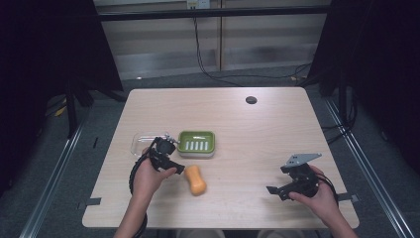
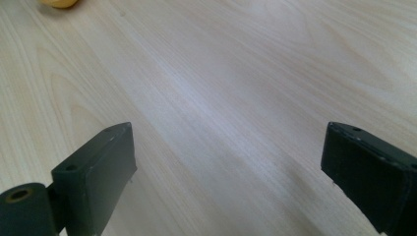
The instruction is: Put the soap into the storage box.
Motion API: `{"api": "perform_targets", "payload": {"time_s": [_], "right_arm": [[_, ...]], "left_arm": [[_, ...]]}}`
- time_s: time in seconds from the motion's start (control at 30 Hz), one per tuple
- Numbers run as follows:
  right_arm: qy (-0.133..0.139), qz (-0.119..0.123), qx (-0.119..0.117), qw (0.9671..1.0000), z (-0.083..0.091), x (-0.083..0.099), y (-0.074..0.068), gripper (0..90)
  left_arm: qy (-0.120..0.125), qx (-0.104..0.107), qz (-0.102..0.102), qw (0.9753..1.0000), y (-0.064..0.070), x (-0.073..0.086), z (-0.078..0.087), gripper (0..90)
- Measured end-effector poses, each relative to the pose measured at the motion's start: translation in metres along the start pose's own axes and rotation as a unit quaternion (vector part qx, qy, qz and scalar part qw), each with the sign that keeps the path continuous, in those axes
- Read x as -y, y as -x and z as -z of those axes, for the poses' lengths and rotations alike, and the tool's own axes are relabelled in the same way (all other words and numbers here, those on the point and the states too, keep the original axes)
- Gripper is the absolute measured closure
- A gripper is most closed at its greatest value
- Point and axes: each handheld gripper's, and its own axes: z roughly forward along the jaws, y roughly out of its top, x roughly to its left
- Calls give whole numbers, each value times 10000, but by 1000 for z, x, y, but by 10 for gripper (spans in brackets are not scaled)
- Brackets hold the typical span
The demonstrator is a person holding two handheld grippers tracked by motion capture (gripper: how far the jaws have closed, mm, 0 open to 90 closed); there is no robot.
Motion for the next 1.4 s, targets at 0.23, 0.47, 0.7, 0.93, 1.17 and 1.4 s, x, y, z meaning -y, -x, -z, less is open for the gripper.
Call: {"api": "perform_targets", "payload": {"time_s": [0.23, 0.47, 0.7, 0.93, 1.17, 1.4], "right_arm": [[66, 21, 3, 10000, 0, -1, 0, 60], [15, 40, -47, 10000, -4, -3, -2, 60], [3, 19, -29, 10000, -1, 0, -2, 59], [39, -38, -4, 10000, 2, 3, 0, 60], [46, -40, 18, 10000, 2, 4, 1, 60], [39, -35, -1, 10000, 2, 4, 0, 60]], "left_arm": [[-33, 108, 69, 9999, 4, 2, 0, 222], [-30, 270, 235, 9994, 12, 1, 4, 190], [7, 569, 338, 9978, 22, -4, 4, 158], [-168, 673, 261, 9972, 31, -7, -2, 119], [-233, 840, 303, 9957, 37, -9, -8, 86], [-373, 883, 368, 9947, 43, -9, -15, 49]]}}
